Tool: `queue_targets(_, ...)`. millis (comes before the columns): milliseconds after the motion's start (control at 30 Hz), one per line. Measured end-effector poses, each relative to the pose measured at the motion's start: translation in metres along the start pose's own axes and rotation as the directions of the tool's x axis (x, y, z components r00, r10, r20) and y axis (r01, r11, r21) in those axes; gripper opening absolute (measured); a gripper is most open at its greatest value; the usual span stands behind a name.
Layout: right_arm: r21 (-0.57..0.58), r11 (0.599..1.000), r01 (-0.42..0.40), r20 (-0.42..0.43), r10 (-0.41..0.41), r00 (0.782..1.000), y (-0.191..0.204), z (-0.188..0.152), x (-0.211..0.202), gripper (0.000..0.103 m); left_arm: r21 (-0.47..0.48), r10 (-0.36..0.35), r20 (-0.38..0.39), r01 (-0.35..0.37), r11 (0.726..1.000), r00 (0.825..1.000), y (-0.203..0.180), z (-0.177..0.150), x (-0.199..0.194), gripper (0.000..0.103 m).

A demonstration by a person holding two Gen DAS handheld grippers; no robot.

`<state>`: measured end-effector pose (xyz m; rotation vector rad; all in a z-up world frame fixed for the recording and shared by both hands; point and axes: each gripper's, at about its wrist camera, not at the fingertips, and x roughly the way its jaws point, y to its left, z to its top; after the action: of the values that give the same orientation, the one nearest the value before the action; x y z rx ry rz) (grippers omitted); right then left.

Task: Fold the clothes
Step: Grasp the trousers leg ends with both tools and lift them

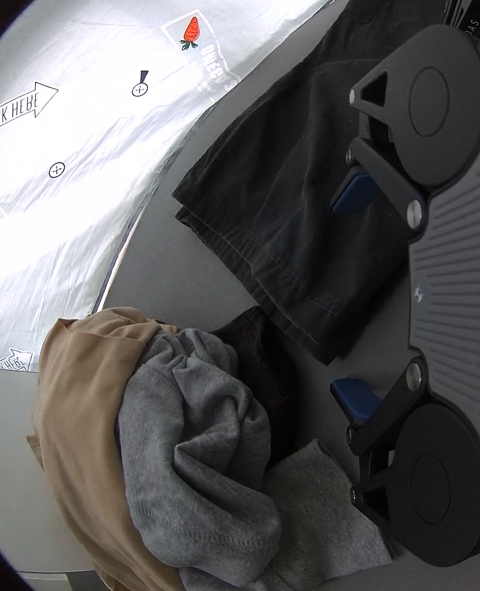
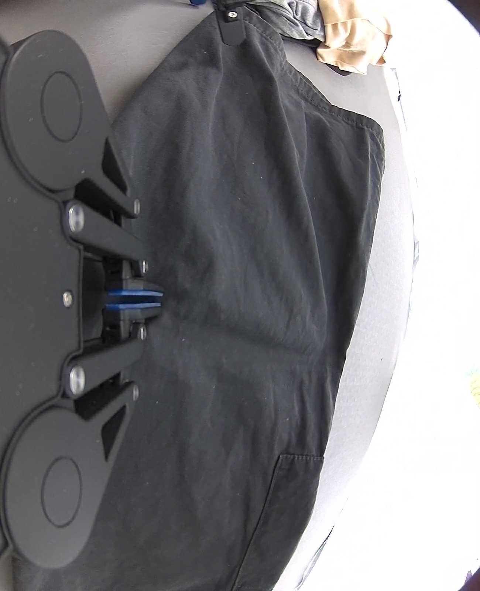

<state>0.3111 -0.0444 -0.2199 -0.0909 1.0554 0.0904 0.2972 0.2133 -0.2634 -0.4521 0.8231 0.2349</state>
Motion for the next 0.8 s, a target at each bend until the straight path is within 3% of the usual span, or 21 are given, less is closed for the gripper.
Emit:
queue_targets(133, 0.016, 1.0, -0.013, 0.029, 0.013, 1.0, -0.003, -0.002, 0.001, 0.005, 0.098, 0.082, 0.048, -0.087, 0.991, 0.995, -0.013, 0.003, 0.006, 0.049)
queue_targets(233, -0.009, 0.999, -0.033, 0.08, 0.034, 0.996, -0.004, -0.009, 0.001, 0.005, 0.041, 0.082, 0.044, -0.083, 0.996, 0.996, -0.01, 0.01, 0.004, 0.025)
queue_targets(367, -0.011, 0.998, -0.063, 0.099, 0.064, 0.993, -0.009, -0.011, 0.001, 0.005, -0.05, -0.013, 0.062, 0.016, 0.999, 0.998, -0.006, 0.023, -0.015, 0.018)
queue_targets(467, 0.068, 0.987, -0.146, 0.072, 0.141, 0.987, -0.026, -0.009, -0.002, 0.013, -0.033, -0.109, 0.143, 0.115, 0.993, 0.984, -0.023, 0.036, -0.048, 0.017)
queue_targets(633, 0.224, 0.961, -0.163, 0.101, 0.143, 0.985, -0.083, -0.03, -0.037, 0.018, 0.185, -0.289, 0.241, 0.249, 0.951, 0.927, -0.1, 0.045, -0.112, 0.017)
queue_targets(700, 0.254, 0.959, -0.123, 0.133, 0.091, 0.987, -0.112, -0.045, -0.059, 0.018, 0.288, -0.371, 0.25, 0.297, 0.911, 0.894, -0.143, 0.043, -0.138, 0.017)
queue_targets(800, 0.292, 0.955, -0.048, 0.173, -0.003, 0.985, -0.156, -0.066, -0.088, 0.018, 0.414, -0.524, 0.217, 0.409, 0.813, 0.823, -0.21, 0.03, -0.171, 0.017)
